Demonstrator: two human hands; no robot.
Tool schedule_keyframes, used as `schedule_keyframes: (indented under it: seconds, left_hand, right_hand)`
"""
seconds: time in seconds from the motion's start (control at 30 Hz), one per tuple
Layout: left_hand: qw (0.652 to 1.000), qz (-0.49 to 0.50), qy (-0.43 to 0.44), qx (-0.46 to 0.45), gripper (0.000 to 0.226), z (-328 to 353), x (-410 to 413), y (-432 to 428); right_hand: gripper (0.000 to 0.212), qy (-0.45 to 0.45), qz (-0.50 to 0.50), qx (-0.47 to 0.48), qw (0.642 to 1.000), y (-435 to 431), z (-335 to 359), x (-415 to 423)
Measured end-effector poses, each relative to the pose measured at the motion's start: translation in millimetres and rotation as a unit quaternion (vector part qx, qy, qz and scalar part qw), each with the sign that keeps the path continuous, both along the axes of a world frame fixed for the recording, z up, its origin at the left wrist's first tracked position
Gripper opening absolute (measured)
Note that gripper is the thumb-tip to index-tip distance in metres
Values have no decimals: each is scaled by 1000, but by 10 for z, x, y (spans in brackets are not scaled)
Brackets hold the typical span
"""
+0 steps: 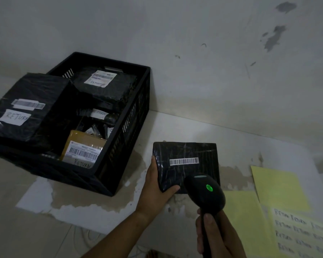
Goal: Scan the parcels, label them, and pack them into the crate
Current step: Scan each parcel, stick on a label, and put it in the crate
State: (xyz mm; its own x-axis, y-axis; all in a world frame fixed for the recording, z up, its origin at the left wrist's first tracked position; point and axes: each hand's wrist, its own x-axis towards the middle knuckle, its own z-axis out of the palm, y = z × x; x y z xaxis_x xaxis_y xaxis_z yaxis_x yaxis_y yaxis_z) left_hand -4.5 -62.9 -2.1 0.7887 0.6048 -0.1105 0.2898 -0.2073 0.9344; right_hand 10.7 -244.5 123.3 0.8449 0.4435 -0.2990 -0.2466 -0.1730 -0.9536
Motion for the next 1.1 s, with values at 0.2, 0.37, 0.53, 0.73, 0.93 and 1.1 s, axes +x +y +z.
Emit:
schedule_keyframes:
  seconds: [0.2,0.37,0.53,0.73,0.93,1.1]
  left_hand:
    - [999,-28,27,-12,122,23,85,168]
    - [996,-60,47,-35,128,43,305,444]
    - [993,-80,29,-78,130,21,456,624]
    - [993,-76,37,-83,125,-15,493,616]
    - [992,-73,57,-91,125,43,489,547]
    - [991,-84,79,-75,121,49,509,566]
  right_hand:
    - [49,-38,17,-23,999,12,-11,215]
    - [20,-87,-9,-83,993,-130,-254,880]
    - [39,-103,-12,-185,977,-284,-974,1555]
    - [51,-103,26,-258,960,-216,-1579,1959]
    - [70,-124,67,-336,931,-228,-1985,2055]
    - [78,-184,85,-390,898,-233,-2093,2025]
